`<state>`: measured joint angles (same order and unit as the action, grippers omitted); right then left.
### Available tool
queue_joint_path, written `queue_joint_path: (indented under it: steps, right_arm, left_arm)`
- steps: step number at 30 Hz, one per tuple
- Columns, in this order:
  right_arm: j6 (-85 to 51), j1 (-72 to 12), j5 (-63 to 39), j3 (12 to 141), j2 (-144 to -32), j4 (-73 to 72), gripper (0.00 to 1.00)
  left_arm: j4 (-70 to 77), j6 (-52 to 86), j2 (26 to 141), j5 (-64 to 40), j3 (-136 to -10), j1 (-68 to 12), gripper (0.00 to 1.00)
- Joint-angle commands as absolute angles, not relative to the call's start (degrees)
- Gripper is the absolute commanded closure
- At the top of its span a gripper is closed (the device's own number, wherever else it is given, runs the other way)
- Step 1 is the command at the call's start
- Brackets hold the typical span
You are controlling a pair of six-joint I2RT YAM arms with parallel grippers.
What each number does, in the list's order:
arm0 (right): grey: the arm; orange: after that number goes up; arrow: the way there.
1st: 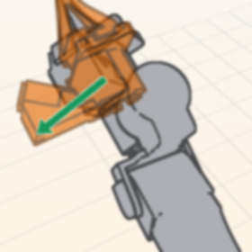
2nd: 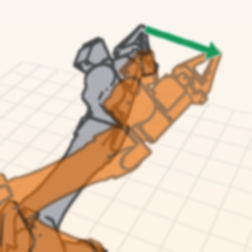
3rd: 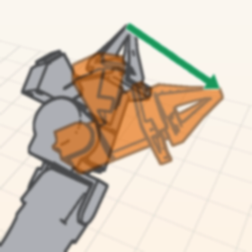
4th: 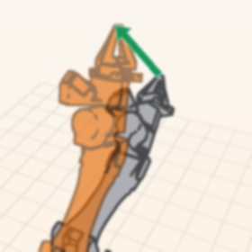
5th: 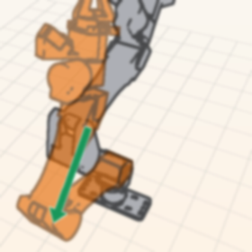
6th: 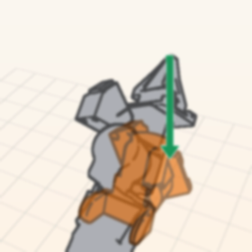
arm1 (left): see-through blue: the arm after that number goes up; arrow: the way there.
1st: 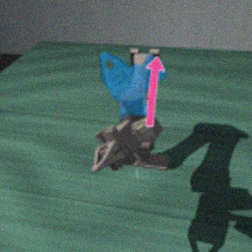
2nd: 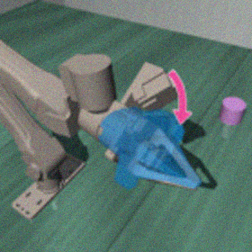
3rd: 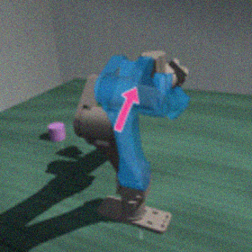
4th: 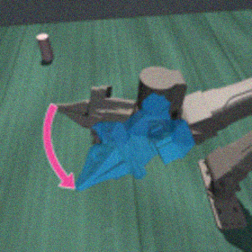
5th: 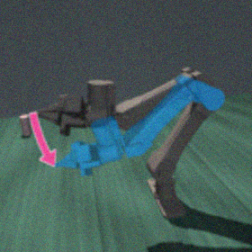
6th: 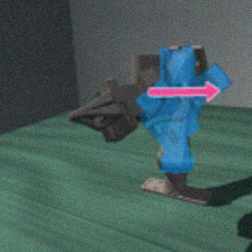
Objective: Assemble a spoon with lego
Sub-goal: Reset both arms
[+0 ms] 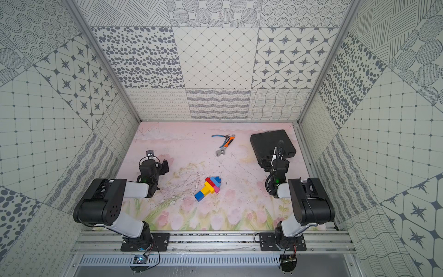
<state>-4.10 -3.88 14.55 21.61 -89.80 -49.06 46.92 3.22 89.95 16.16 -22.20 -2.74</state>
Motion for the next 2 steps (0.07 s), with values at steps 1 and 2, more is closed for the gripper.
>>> queue_joint_path:
  steps: [1,2]
  right_arm:
    - [-4.75,-3.88,14.24,21.9,-88.87,-50.71,0.02]
    - [-4.83,-3.87,14.24,21.82,-88.9,-50.78,0.02]
  left_arm:
    - [49.63,2.08,90.02,14.41,-22.74,-2.12,0.02]
    - [48.94,2.15,89.74,14.41,-22.85,-2.18,0.02]
